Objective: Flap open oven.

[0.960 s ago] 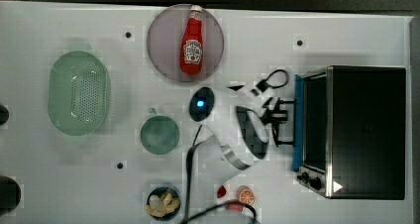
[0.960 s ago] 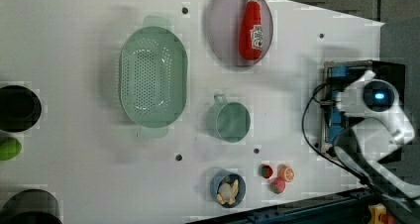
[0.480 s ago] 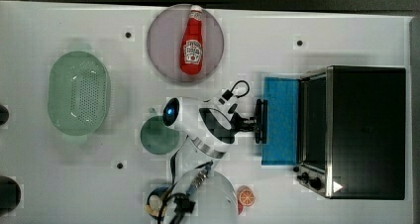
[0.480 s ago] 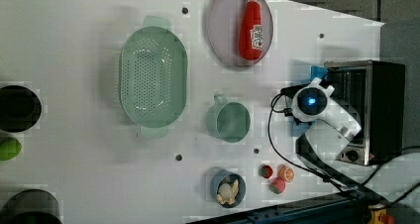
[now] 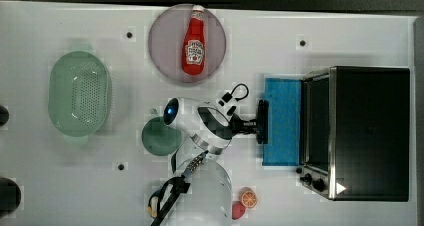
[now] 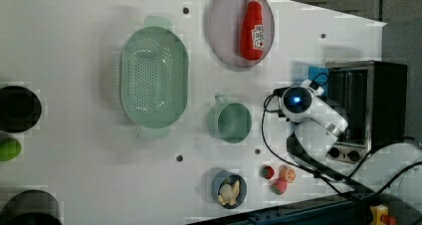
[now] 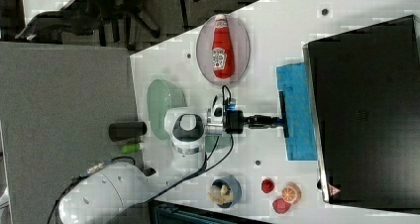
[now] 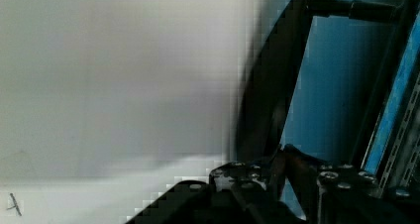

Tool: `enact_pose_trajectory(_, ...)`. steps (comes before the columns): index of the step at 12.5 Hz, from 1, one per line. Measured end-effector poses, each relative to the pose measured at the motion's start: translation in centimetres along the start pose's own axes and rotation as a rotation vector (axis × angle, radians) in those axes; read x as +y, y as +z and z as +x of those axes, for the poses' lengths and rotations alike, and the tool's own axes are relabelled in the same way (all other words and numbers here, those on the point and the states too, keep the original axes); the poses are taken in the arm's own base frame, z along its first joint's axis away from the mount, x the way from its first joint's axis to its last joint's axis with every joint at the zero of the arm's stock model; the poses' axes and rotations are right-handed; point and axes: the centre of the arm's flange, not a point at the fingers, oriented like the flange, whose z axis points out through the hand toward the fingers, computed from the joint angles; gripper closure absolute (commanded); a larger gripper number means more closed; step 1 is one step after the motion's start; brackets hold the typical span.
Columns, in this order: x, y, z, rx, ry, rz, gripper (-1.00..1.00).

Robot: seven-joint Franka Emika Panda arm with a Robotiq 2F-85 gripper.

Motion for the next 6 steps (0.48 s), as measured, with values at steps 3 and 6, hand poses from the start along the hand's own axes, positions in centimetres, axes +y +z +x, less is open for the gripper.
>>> enact_pose_trajectory(3, 0.4, 0.0, 0.1, 0.001, 0.025, 0.027, 0.65)
enact_pose_trajectory(6, 3.7, -2.1, 0.8, -0.088, 0.289, 0.212, 0.65)
